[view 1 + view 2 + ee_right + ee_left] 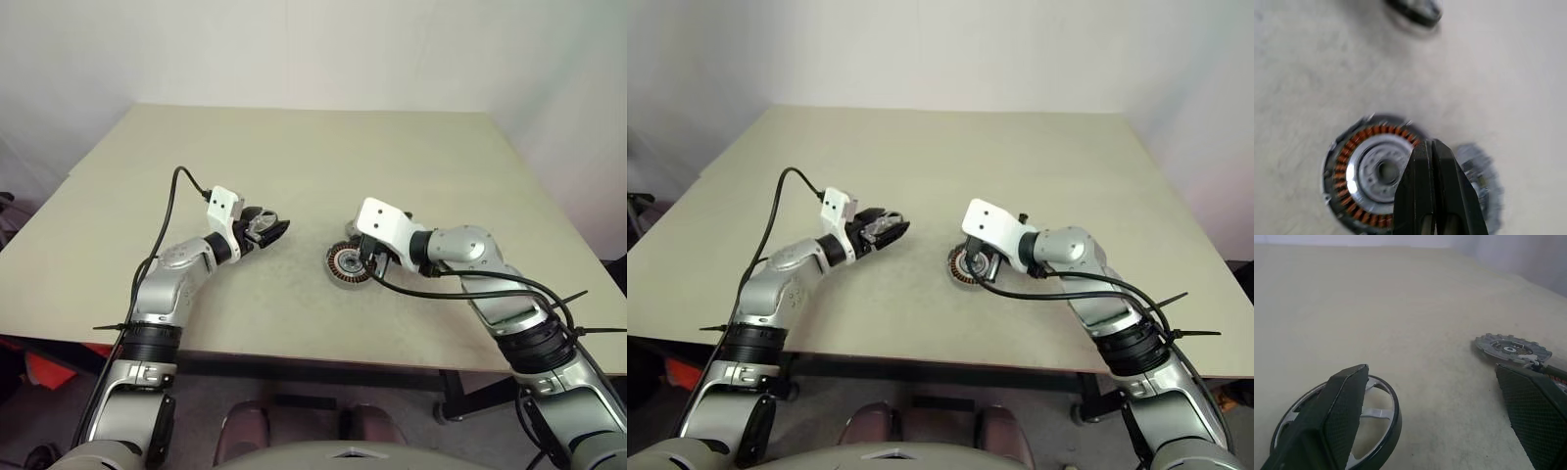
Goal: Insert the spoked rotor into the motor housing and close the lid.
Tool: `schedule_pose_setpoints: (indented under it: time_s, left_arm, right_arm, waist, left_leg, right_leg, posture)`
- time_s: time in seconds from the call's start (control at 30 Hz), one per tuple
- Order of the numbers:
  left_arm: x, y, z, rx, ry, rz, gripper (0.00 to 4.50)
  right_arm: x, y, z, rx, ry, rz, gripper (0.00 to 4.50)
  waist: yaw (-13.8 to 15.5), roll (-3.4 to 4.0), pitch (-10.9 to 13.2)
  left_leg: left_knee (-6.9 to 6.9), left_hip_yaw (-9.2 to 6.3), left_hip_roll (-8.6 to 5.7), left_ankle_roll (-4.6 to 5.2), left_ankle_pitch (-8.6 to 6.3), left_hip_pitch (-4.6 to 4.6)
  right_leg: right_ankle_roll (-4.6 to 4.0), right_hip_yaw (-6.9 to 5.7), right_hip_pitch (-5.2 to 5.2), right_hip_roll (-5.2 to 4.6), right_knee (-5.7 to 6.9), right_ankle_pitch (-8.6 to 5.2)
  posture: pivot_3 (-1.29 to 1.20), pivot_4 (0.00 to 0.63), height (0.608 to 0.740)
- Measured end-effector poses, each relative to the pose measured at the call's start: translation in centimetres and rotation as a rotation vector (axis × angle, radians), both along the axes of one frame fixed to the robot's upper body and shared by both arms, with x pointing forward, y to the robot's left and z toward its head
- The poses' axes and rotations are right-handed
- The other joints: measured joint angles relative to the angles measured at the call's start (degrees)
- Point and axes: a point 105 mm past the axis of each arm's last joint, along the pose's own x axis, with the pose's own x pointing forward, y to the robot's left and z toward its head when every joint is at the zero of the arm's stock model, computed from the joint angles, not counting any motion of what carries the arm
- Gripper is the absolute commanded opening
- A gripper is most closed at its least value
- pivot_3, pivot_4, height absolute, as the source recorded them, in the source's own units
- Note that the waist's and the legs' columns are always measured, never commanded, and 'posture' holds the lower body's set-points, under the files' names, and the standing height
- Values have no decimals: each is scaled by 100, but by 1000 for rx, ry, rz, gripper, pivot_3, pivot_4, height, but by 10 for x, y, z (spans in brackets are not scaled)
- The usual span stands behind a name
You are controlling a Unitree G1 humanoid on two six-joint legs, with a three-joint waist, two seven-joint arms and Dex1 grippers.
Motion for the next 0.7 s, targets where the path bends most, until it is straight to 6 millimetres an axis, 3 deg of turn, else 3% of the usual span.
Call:
schedule_pose_setpoints:
  time_s: [0.17,0.4,0.7]
  left_arm:
    - [4,17,-3,-113,95,97,4407]
    - [9,50,1,-355,207,227,4407]
    - [2,59,-34,-467,454,316,4407]
  right_arm:
    - [6,-8,8,23,-20,-61,64]
    - [9,-17,2,42,9,-128,64]
    - [9,-21,2,55,12,-156,64]
  waist:
    - [-3,0,0]
    - [-1,0,0]
    - [0,0,0]
  left_leg:
    - [-1,1,-1,-1,0,0]
    - [-3,1,-3,-1,0,-1]
    - [-5,0,-3,-1,0,-1]
  right_leg:
    - [0,0,0,0,-2,0]
    - [0,0,1,0,-8,0]
    - [0,0,3,0,-13,0]
  posture:
    - [0,0,740]
    - [0,0,740]
    - [0,0,740]
